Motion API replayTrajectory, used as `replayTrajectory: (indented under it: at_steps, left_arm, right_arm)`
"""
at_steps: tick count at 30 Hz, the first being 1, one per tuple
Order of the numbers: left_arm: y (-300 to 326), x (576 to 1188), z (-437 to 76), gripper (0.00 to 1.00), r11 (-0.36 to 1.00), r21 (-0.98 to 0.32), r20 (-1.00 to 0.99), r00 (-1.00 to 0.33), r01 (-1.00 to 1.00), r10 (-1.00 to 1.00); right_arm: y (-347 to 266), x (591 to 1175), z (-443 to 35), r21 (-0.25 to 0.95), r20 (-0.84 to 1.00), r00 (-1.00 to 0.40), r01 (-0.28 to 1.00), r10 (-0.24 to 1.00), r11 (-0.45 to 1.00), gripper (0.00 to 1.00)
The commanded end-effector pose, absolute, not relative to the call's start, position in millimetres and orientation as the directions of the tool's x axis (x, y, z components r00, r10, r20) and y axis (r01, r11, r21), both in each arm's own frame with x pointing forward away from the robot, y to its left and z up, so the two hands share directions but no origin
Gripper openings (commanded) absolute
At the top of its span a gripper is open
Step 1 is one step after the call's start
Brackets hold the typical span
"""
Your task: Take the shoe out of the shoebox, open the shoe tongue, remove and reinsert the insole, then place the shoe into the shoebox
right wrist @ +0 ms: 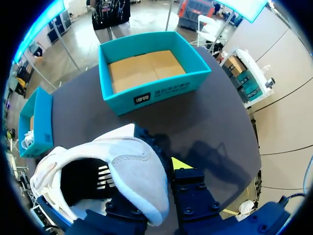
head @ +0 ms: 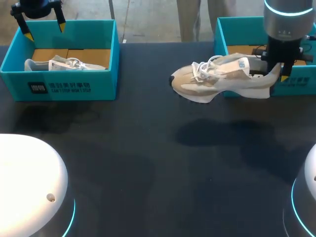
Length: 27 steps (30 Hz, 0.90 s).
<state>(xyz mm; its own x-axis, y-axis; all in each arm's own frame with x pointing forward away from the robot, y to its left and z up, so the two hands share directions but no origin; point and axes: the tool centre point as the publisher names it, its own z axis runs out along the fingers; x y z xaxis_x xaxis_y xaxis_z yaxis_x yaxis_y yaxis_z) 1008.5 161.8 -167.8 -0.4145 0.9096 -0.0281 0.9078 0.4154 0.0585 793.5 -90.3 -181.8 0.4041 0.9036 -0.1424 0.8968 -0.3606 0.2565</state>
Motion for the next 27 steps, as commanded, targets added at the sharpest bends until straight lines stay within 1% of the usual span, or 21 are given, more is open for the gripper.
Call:
replayTrajectory:
  at_steps: [1, 2, 3, 7, 11, 16, 23, 25, 27]
  left_arm:
    - [162, 1008, -168, 1.0, 0.415, 0.06, -0.026, -0.414, 0.908, 0.91]
    - [162, 1008, -168, 1.0, 0.415, 0.06, -0.026, -0.414, 0.908, 0.91]
    - [162, 1008, -168, 1.0, 0.415, 0.06, -0.026, -0.414, 0.908, 0.91]
    - [162, 1008, -168, 1.0, 0.415, 0.06, -0.026, -0.414, 0.908, 0.91]
    - [162, 1008, -168, 1.0, 0.415, 0.06, -0.026, -0.414, 0.908, 0.91]
    - [162, 1008, -168, 1.0, 0.415, 0.06, -0.026, -0.414, 0.908, 0.91]
    - [162, 1008, -168, 1.0, 0.415, 0.06, -0.026, -0.414, 0.908, 0.91]
    - [162, 1008, -168, 1.0, 0.415, 0.06, -0.026, -0.414, 0.908, 0.91]
    - [162, 1008, -168, 1.0, 0.415, 0.06, -0.026, -0.414, 0.908, 0.91]
  right_arm:
    - [-82, 789, -185, 0.249, -0.181, 0.404, 0.901, 0.897, -0.356, 0.0]
    - [-76, 785, -187, 0.237, -0.174, 0.401, 0.903, 0.899, -0.357, 0.0]
    - [-71, 780, -189, 0.227, -0.205, 0.402, 0.906, 0.892, -0.356, 0.0]
    - [-49, 760, -192, 0.222, -0.238, 0.383, 0.916, 0.892, -0.334, 0.0]
    - [-29, 741, -193, 0.21, -0.24, 0.362, 0.925, 0.901, -0.316, 0.0]
    - [-9, 722, -195, 0.196, -0.223, 0.352, 0.93, 0.909, -0.312, 0.0]
    - [21, 697, -209, 0.106, -0.179, 0.302, 0.952, 0.936, -0.287, 0.0]
    - [29, 693, -213, 0.117, -0.202, 0.302, 0.952, 0.932, -0.283, 0.0]
    - [36, 688, -217, 0.099, -0.195, 0.286, 0.957, 0.938, -0.271, 0.0]
